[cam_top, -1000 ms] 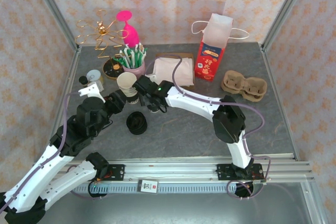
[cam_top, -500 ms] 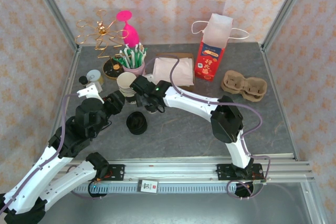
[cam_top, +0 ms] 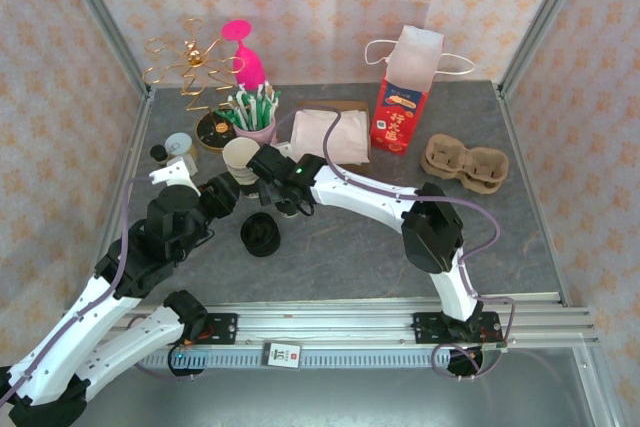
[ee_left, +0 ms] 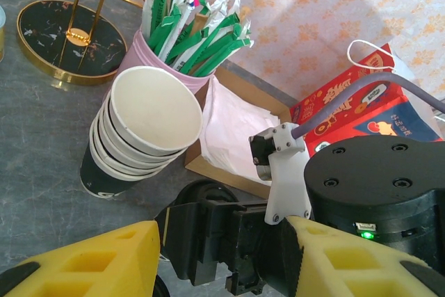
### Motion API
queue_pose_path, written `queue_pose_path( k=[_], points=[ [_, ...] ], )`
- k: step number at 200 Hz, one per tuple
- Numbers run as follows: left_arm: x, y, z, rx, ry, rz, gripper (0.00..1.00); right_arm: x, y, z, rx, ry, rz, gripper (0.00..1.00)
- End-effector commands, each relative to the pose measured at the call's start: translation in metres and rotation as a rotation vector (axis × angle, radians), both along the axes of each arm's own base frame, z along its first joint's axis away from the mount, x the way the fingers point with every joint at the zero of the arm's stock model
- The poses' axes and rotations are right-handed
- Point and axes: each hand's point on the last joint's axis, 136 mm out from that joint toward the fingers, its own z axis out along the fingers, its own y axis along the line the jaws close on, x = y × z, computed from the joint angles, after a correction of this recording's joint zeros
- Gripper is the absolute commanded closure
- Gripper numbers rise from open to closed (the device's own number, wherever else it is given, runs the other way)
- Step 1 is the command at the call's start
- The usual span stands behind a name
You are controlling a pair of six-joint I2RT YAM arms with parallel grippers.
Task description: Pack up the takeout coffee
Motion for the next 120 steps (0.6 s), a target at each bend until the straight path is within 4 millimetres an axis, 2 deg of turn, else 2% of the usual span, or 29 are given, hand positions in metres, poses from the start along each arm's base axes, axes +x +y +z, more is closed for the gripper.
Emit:
queue_pose_path(
  k=[1, 31, 68, 100, 120],
  points=[
    [0.0, 0.004, 0.013, 0.001, -0.031, 0.007, 0.5, -0.007, -0.001, 0.014, 0.006, 0.01, 0.0, 0.15],
    [0.0, 0.002, 0.015, -0.003, -0.034, 0.001, 0.5, -0.006, 0.002, 0.025, 0.033, -0.003, 0.0, 0.07],
    [-0.001, 0.002, 0.016, -0.003, -0.035, -0.001, 0.5, -0.004, -0.003, 0.035, 0.034, -0.026, -0.019, 0.06],
    [-0.001, 0.003, 0.016, -0.004, -0.036, 0.001, 0.5, -0.006, -0.004, 0.033, 0.026, -0.016, -0.016, 0.05],
    [-0.001, 0.003, 0.016, -0.003, -0.036, -0.002, 0.5, -0.004, -0.011, 0.027, -0.004, -0.025, -0.04, 0.1]
  ],
)
